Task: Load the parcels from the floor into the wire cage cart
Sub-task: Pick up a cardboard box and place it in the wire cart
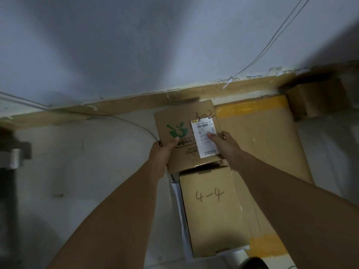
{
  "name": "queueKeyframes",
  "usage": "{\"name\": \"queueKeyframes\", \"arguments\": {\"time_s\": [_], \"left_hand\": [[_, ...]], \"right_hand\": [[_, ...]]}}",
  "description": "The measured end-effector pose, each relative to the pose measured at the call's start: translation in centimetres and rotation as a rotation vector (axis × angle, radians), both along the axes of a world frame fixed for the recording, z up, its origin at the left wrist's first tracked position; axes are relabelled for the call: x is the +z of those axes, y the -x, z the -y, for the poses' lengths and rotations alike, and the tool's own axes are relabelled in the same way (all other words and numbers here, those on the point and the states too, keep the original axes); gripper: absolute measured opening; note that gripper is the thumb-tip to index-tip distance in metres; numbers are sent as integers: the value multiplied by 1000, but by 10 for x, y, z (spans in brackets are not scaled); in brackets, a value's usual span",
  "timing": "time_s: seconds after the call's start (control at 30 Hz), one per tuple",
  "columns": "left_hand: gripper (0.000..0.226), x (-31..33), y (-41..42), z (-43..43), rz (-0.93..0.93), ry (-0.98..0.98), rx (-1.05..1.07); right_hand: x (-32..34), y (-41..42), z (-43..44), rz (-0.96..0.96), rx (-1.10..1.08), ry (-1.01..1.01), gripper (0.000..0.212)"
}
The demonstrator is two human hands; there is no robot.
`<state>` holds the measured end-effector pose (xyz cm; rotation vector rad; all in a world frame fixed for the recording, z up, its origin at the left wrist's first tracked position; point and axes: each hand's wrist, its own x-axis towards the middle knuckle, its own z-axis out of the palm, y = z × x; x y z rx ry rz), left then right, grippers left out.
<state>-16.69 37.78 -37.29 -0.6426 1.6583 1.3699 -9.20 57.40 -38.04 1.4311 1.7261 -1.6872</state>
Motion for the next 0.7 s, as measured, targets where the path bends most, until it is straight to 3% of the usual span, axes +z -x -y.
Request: {"name": "queueKeyframes", "arguments": {"time_s": [0.13, 0.3, 0.47, 0.63, 0.7], "left_hand": [[52, -25, -2, 1, 6, -46, 70], [99, -47, -2, 7, 41, -113, 59], [80, -27, -3, 4, -16, -190, 106], [92, 41, -7, 13, -103, -228, 83], [88, 81, -10, 15, -133, -244, 59]], "right_hand": [[-20, 2, -6, -28, 0, 36, 60], [-38, 0, -22, -55, 57, 142, 70], [-16, 3, -17, -150, 46, 118, 58], [57, -10, -6, -219, -7, 80, 44], [98, -19, -2, -246, -33, 73, 41]]}}
